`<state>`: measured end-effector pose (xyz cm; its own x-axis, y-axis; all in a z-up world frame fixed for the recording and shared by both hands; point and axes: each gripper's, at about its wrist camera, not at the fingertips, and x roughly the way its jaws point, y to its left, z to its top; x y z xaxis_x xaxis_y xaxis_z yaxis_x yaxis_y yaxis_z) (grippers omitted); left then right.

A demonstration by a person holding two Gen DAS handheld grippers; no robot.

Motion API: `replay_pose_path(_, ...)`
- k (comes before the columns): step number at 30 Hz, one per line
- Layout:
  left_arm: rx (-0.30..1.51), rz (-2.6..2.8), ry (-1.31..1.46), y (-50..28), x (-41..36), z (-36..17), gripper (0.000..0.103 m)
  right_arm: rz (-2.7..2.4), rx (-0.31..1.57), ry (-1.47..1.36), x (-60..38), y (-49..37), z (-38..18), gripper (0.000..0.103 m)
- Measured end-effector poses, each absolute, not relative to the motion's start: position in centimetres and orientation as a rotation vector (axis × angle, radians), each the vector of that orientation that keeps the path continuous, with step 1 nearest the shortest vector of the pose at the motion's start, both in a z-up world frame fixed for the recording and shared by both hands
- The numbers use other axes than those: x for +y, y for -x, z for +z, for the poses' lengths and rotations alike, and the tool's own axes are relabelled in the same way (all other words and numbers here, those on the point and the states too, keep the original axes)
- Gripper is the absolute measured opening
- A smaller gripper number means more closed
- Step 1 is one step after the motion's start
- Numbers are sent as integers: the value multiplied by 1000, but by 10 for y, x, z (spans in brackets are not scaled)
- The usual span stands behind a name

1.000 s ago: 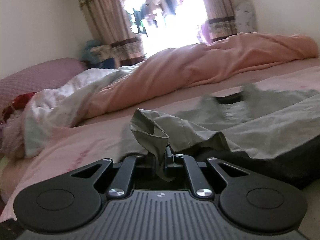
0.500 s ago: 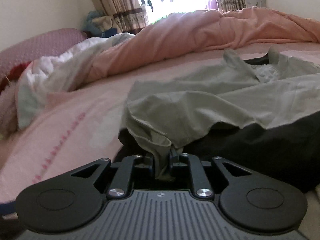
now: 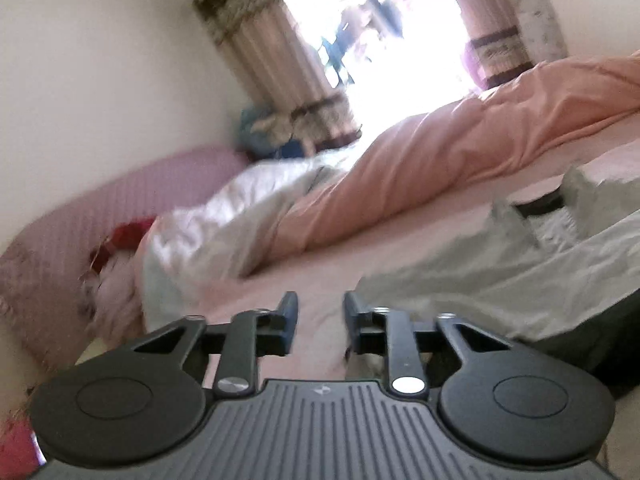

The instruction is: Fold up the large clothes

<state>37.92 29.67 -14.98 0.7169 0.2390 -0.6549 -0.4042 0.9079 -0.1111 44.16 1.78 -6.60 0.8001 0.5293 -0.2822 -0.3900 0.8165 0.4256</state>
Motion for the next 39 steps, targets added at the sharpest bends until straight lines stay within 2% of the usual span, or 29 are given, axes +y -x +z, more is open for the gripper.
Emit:
replay_pose_path(2, 682, 357, 265, -379, 297, -150, 103, 450, 438, -293, 30, -461, -74, 8)
replay_pose_path(7, 681, 352, 264, -378, 299, -149, 103, 432, 687, -231, 70, -527, -142, 2)
replay_pose_path(8, 683, 354, 263, -379, 299, -149, 103, 420, 670, -249, 71, -527, -153, 0)
replay_pose_path(14, 685, 345, 259, -381, 297, -146, 103, 483, 635, -309, 49, -501, -122, 5)
replay_pose_path(20, 646, 306, 225, -367, 286, -134, 103, 418, 562, -230, -36, -434, -83, 18)
replay_pose_path(23, 611, 272, 213, -348, 273, -123, 103, 327, 565, -192, -101, -402, -83, 31)
replay_pose_path(28, 634, 185, 225, -301, 238, -122, 103, 109, 573, -75, -215, -330, -92, 64)
replay_pose_path(33, 772, 168, 157, -263, 201, -146, 103, 12, 647, -61, -284, -292, -111, 67)
replay_pose_path(39, 847, 208, 160, -241, 182, -166, 103, -11, 721, -83, -295, -280, -138, 73)
